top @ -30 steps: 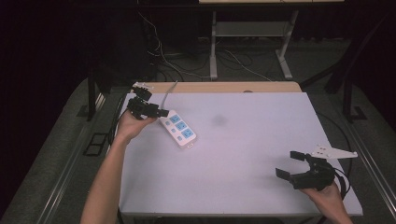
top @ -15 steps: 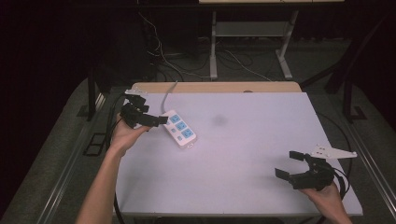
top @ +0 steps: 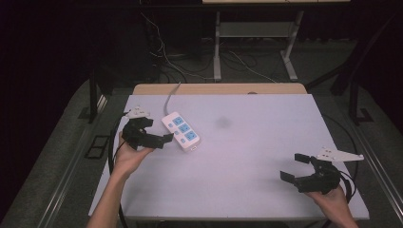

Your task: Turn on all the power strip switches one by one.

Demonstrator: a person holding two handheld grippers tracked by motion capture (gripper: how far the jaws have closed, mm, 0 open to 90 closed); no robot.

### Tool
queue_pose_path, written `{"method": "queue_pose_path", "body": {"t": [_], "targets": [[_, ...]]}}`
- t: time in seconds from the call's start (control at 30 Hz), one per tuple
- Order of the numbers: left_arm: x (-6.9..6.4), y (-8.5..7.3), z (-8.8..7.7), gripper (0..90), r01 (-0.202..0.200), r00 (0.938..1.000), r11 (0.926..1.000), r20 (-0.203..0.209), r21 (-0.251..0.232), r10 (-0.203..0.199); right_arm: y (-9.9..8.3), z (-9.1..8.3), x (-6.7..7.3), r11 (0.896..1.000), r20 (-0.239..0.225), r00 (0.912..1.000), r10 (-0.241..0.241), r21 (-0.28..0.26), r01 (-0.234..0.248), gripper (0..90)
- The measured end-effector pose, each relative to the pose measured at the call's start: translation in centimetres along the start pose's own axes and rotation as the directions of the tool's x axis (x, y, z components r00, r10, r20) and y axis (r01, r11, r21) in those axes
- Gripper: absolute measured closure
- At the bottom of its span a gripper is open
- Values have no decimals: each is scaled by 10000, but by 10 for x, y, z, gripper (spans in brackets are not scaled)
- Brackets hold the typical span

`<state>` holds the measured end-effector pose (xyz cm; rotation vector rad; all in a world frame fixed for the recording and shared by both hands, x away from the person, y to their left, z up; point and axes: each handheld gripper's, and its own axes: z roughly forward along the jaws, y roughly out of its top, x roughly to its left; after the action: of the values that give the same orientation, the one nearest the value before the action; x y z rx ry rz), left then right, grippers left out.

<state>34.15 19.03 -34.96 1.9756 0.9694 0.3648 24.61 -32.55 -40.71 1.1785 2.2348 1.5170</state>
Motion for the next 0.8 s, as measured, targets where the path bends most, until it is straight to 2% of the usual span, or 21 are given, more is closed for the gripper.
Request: {"method": "queue_pose_path", "body": {"t": [0.2, 0.4, 0.57, 0.8], "targets": [[-20, -11, -5, 0, -155, 9993, 9991, 321, -384, 167, 0, 0, 0, 10000, -3, 10000, 8, 10, -8, 7], [-32, -26, -7, 0, -148, 9980, 9977, 608, -655, 188, 0, 0, 0, 10000, -68, 10000, 37, -37, -37, 7], [-44, -42, -9, 0, -101, 9960, 9967, 877, -810, 172, -1, 0, 0, 10000, -148, 9998, 94, -26, -95, 7], [-58, -65, -8, 0, 37, 9904, 9970, 1378, -779, 71, -1, 2, 3, 10000, -267, 9996, 87, -24, -87, 7]]}}
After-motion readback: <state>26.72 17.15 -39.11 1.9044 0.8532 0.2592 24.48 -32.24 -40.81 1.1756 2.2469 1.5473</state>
